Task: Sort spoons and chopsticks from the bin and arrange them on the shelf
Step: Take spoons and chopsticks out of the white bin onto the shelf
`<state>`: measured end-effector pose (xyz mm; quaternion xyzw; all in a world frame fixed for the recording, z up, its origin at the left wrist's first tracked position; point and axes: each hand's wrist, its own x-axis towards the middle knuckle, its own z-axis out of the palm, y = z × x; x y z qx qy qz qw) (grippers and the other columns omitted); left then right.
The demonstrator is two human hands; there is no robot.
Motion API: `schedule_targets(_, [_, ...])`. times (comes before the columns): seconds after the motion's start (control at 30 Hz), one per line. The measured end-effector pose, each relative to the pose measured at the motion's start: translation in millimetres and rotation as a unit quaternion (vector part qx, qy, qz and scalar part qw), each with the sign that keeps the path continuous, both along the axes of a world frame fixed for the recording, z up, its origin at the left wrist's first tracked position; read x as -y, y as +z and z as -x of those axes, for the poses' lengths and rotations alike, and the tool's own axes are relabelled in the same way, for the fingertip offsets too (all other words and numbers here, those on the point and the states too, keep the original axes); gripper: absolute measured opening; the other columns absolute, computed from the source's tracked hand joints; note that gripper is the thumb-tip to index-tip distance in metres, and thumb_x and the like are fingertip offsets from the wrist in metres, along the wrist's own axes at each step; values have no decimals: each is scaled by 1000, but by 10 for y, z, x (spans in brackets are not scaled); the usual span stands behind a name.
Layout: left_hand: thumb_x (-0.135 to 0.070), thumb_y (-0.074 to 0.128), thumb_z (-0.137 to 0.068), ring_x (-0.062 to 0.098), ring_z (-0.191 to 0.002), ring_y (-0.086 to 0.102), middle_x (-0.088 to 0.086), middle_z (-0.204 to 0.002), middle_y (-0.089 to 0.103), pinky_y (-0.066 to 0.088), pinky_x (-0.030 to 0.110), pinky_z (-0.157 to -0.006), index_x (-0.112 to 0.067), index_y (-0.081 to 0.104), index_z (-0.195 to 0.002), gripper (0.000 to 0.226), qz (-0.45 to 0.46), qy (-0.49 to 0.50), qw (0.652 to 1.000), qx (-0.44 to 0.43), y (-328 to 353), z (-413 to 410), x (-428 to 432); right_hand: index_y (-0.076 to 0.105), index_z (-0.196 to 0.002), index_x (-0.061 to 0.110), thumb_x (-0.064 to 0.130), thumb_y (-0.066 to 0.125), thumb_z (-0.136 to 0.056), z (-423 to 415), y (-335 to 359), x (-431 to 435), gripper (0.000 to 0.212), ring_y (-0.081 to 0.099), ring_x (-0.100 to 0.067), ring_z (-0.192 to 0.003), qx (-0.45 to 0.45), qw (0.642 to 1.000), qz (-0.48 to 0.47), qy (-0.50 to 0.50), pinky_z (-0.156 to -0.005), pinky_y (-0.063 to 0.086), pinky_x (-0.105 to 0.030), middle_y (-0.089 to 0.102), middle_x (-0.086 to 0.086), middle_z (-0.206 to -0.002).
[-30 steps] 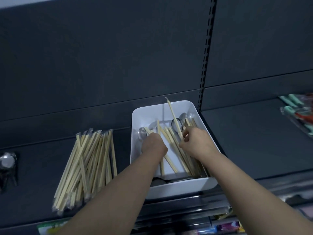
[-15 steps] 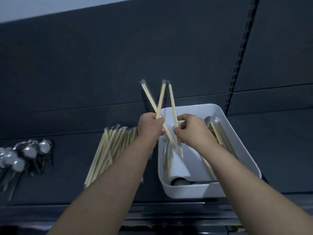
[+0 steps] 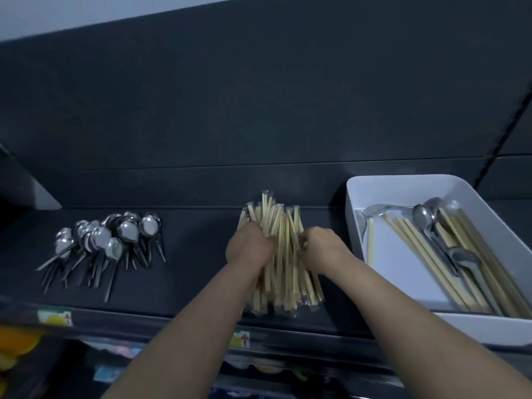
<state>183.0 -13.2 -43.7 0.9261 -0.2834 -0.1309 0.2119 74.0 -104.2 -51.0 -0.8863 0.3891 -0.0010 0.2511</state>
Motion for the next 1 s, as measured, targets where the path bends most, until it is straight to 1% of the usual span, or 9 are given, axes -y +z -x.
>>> schedule_targets(0.13, [-26, 56, -92, 22, -91, 63, 1, -101, 66, 48, 28, -68, -15, 67, -101, 18, -14, -29, 999, 40, 57, -63, -41, 68, -102, 18, 9, 52, -83, 9, -17, -75, 27, 62, -25, -88, -43, 995, 93, 10, -67, 48, -28, 66, -4, -100])
schedule_targets(0.23, [-15, 55, -87, 25, -91, 65, 3, -97, 70, 55, 34, -75, -14, 70, -93, 16, 41, -52, 997, 31, 120, -14, 15, 69, -98, 22, 8, 51, -82, 165, 94, -78, 27, 58, -24, -91, -11, 975, 222, -1, -64, 38, -25, 65, -2, -99])
schedule_targets(0.33, [-17, 54, -89, 26, -98, 64, 1, -104, 71, 54, 34, -83, -22, 71, -98, 20, 103, -85, 991, 23, 204, 152, 194, 68, -98, 25, 12, 50, -85, 442, 234, 20, 26, 55, -26, -100, 23, 961, 272, -51, -63, 32, -27, 63, -1, -97])
schedule_targets(0.63, [-16, 50, -88, 19, -99, 64, -7, -103, 70, 53, 33, -85, -25, 69, -106, 28, 151, -247, 957, 2, 339, 1169, 923, 65, -114, 36, 23, 48, -91, 1525, 241, 534, 32, 59, -22, -109, -10, 970, 173, -172, -81, 48, -30, 65, 4, -118])
schedule_targets(0.73, [-15, 55, -87, 18, -98, 63, -4, -101, 71, 52, 31, -85, -20, 71, -97, 20, 83, -296, 951, 6, 296, 1437, 1125, 64, -116, 37, 24, 48, -91, 1835, 200, 658, 32, 58, -23, -112, -32, 974, 141, -175, -85, 46, -30, 64, 3, -120])
schedule_targets(0.8, [-19, 65, -85, 19, -96, 65, 0, -98, 73, 54, 33, -86, -13, 74, -93, 13, -46, -359, 932, -1, 235, 1545, 1265, 63, -117, 37, 24, 47, -92, 1988, 185, 743, 33, 58, -22, -113, -38, 977, 125, -170, -83, 45, -29, 63, 4, -121])
schedule_targets(0.9, [-30, 72, -79, 21, -71, 63, 4, -79, 72, 56, 33, -78, -9, 70, -75, 21, -309, -436, 845, 29, 109, 1664, 1390, 63, -117, 37, 23, 46, -93, 2094, 152, 853, 32, 58, -20, -113, -30, 982, 105, -151, -80, 45, -29, 64, 6, -121])
schedule_targets(0.93, [-31, 72, -79, 20, -63, 58, 2, -67, 67, 54, 33, -72, -12, 64, -66, 24, -364, -441, 819, 46, 57, 1690, 1399, 64, -116, 37, 24, 46, -93, 2106, 141, 882, 32, 58, -19, -113, -24, 984, 103, -145, -79, 45, -29, 64, 7, -120])
schedule_targets(1.0, [-23, 72, -80, 21, -60, 55, 3, -60, 59, 49, 30, -65, -11, 60, -62, 25, -390, -430, 813, 53, 9, 1712, 1385, 64, -115, 36, 24, 47, -92, 2116, 123, 937, 31, 59, -18, -111, -15, 985, 100, -136, -76, 43, -28, 65, 8, -118])
